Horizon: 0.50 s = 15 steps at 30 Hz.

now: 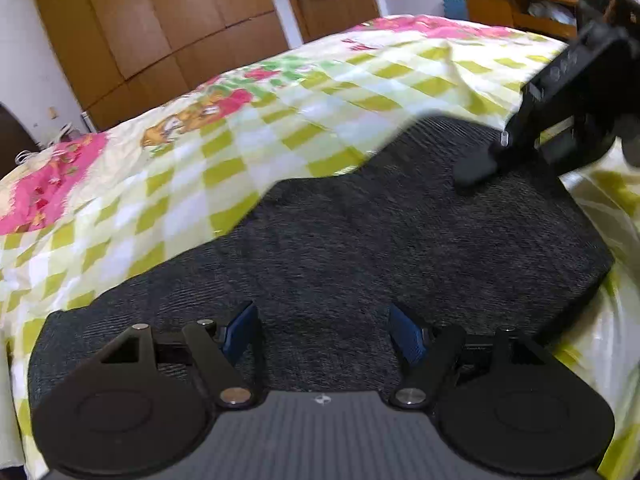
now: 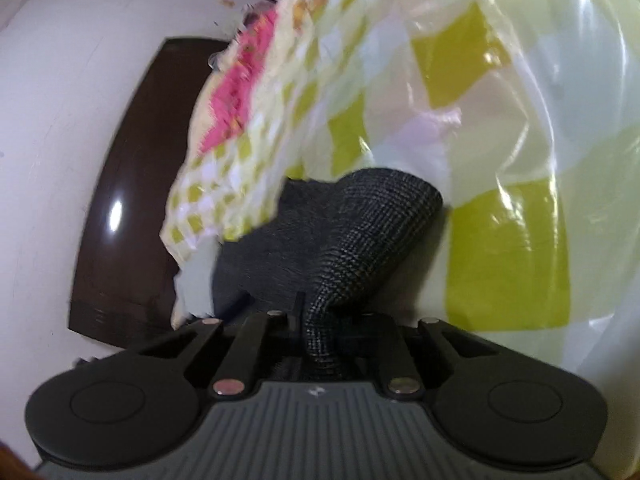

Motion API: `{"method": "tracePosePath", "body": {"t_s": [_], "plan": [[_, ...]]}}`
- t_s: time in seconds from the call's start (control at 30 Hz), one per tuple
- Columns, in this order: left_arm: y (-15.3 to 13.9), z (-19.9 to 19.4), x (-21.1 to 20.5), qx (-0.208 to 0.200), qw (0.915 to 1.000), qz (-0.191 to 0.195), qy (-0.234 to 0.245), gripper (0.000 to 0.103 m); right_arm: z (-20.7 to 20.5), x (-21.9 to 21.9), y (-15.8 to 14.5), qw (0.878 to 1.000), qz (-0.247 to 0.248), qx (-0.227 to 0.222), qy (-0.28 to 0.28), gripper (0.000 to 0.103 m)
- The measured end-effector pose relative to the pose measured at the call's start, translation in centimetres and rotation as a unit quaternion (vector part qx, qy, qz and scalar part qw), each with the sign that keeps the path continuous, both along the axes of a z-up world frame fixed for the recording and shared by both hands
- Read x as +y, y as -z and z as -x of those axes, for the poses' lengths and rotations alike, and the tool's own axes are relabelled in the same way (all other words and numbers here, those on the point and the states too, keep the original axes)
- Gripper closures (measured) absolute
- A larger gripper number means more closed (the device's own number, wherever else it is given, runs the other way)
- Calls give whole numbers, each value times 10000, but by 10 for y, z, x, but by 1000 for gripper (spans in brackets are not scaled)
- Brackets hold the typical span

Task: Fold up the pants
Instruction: 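Grasp the folded edge with the right gripper while the left gripper holds the trousers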

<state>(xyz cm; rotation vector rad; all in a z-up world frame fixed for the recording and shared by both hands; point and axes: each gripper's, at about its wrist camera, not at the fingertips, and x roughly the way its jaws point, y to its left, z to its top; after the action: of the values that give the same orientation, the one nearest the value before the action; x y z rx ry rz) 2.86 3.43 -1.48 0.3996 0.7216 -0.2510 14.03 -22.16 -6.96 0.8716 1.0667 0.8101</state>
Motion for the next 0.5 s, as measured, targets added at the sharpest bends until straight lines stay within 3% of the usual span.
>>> {"method": "tracePosePath", "body": {"t_s": [0.13,0.23,0.37,0.5], "plan": [[2,4,-30,192,9989,301,288,20,15,-32,-15,9990,179,-259,330,93],[6,5,-58,181,9982,226,527,21,24,-60,-20,9971,446,-232,564,93],[-1,3,-87,332,9940,794,679,21,30,-85,-31,9943,714,-319,731,93],[-2,13,-121,165,9903,718,1175,22,32,-117,-43,9878,1152,-412,966,93]]}}
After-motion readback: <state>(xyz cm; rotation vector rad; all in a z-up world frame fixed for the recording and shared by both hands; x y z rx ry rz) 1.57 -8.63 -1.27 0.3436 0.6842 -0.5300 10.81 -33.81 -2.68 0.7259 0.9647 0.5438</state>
